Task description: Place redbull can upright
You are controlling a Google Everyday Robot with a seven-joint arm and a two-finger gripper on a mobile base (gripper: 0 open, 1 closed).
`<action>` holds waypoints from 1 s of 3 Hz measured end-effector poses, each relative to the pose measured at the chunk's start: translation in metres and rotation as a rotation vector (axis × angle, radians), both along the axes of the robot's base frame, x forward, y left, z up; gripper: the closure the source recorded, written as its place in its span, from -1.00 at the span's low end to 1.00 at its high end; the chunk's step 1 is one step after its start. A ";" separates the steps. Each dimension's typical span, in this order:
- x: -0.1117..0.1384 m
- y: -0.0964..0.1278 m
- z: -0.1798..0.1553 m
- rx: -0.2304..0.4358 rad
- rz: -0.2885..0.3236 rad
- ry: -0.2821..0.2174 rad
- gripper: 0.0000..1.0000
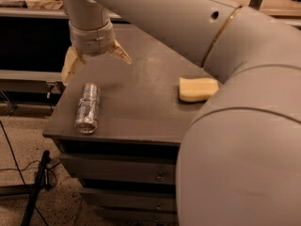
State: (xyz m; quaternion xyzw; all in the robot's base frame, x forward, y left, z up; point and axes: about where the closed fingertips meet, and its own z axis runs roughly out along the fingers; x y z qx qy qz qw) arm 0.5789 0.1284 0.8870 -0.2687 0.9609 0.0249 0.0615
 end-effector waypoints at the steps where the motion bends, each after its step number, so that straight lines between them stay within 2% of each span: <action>1: 0.007 0.017 -0.004 0.080 -0.087 0.069 -1.00; 2: 0.008 0.028 -0.006 0.076 -0.316 0.104 -1.00; 3: 0.004 0.028 -0.008 0.024 -0.465 0.084 -1.00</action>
Offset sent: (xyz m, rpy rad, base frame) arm 0.0004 0.0271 -0.0061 0.0208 0.1407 -0.6056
